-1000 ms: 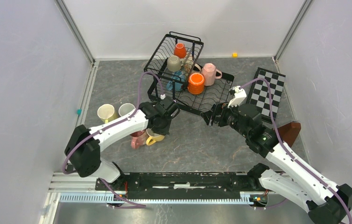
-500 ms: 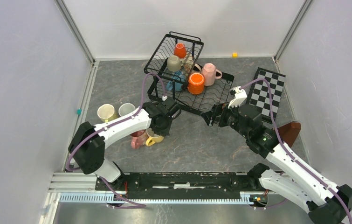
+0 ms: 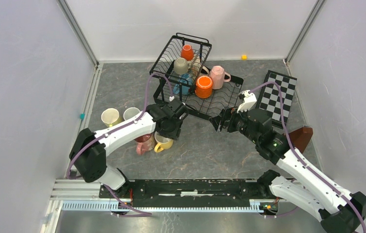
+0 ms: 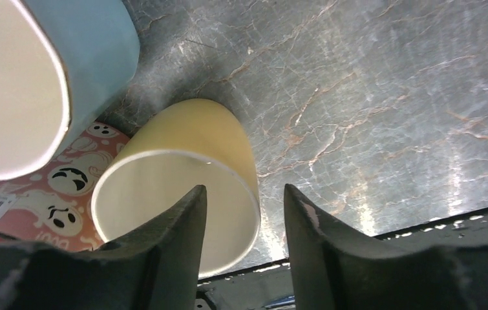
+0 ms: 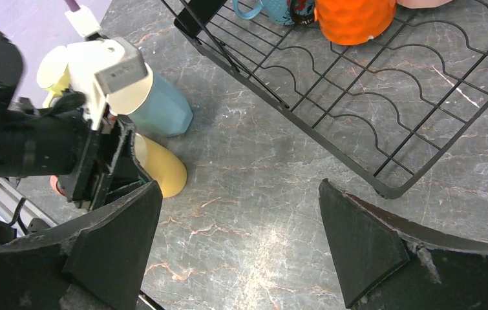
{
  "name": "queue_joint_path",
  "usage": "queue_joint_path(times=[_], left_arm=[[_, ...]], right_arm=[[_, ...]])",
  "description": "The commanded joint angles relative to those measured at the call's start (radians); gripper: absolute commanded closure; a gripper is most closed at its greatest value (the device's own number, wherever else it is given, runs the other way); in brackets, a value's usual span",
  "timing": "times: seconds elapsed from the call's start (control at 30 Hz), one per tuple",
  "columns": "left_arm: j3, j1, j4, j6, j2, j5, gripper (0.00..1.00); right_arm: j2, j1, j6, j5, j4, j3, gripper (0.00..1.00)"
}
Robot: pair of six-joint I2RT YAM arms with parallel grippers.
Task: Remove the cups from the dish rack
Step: Place the cup at the center of the board, then move the cup to the center of the board.
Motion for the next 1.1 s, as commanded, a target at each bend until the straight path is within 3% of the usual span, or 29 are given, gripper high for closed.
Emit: queue_joint_path(times=[0.0, 0.3, 0.7, 1.07], left_arm=[[0.047, -0.002, 0.013, 0.038, -0.084, 0.01, 0.41], [0.053, -0.002, 0.01, 0.011, -0.22, 0.079, 0.01], [0.029, -0.002, 0.106, -0.052, -0.455, 0.12, 0.0], [0.0, -0.002, 0.12, -0.08, -0.591, 0.155, 0.0]], right_arm=[[0.011, -0.003, -0.015, 0.012, 0.012, 0.035, 0.02], [0.05, -0.004, -0.028, 0.041, -0.013, 0.071, 0.02], [0.162, -0.053, -0.055, 0.117, -0.029, 0.163, 0.02], [0.396, -0.238, -0.151, -0.02, 0.087, 0.3, 0.02]])
